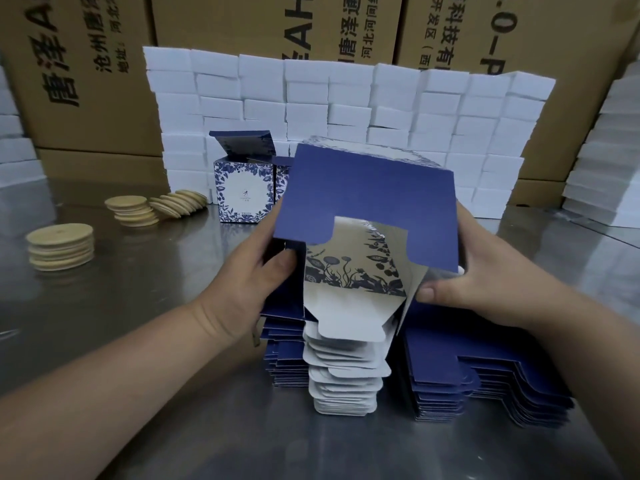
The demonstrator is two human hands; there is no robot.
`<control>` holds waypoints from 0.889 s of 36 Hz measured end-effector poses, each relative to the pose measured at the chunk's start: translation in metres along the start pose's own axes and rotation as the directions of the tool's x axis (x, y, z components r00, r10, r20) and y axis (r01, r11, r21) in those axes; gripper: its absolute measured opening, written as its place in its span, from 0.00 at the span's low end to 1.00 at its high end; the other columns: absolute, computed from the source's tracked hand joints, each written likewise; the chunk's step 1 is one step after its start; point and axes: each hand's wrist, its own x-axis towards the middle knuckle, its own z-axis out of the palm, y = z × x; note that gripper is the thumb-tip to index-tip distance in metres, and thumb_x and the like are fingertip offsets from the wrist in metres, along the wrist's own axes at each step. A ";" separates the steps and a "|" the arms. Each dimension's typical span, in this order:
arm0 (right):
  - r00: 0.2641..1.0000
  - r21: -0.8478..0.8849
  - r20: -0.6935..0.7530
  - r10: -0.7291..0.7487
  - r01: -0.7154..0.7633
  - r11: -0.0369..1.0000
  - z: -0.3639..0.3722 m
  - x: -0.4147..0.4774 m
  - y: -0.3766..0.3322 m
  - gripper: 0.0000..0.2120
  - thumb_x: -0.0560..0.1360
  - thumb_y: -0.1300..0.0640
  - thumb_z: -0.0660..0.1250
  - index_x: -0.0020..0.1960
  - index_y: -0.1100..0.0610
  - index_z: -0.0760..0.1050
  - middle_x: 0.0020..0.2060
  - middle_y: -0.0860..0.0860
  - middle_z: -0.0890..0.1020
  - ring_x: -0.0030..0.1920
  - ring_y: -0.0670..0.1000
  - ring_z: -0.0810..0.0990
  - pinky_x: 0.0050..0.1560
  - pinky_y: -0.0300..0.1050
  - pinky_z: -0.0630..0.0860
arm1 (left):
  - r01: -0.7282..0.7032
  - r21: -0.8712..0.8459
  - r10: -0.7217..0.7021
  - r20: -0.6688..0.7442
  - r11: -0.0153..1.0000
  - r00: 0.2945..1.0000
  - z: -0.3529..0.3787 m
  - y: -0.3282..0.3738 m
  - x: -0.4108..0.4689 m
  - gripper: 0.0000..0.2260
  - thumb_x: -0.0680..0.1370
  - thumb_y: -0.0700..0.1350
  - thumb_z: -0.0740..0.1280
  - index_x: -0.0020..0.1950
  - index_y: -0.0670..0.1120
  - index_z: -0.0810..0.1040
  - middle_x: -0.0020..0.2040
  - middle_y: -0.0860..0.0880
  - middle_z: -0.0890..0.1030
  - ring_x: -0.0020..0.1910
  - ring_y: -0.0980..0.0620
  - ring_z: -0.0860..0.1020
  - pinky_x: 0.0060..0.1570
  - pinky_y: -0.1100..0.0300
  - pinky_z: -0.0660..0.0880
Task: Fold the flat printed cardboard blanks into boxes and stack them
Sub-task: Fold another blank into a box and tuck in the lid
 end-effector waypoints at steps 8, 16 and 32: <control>0.999 -0.022 -0.030 0.013 -0.013 1.000 0.005 0.000 -0.011 0.60 0.55 0.27 0.71 0.77 0.47 0.47 0.64 0.24 0.64 0.62 0.26 0.65 0.52 0.18 0.61 | -0.043 0.108 0.030 0.122 0.993 0.992 -0.002 0.008 0.005 0.38 0.66 0.72 0.64 0.67 0.52 0.59 0.66 0.59 0.66 0.65 0.69 0.66 0.62 0.73 0.62; 0.999 -0.064 -0.023 0.041 -0.042 0.997 0.006 -0.001 -0.017 0.55 0.56 0.35 0.71 0.76 0.44 0.49 0.57 0.19 0.68 0.59 0.24 0.67 0.50 0.17 0.63 | 0.085 0.219 -0.129 0.194 0.972 0.973 -0.004 0.002 0.008 0.45 0.57 0.58 0.70 0.71 0.55 0.58 0.61 0.69 0.70 0.64 0.65 0.69 0.55 0.73 0.67; 0.962 0.067 -0.265 -0.062 0.082 0.994 0.005 -0.004 -0.010 0.36 0.67 0.44 0.62 0.72 0.32 0.53 0.60 0.28 0.73 0.53 0.32 0.77 0.44 0.24 0.71 | -0.192 0.191 0.210 -0.075 0.963 0.975 -0.001 0.004 0.002 0.24 0.72 0.53 0.56 0.68 0.52 0.61 0.63 0.53 0.70 0.59 0.65 0.72 0.56 0.70 0.68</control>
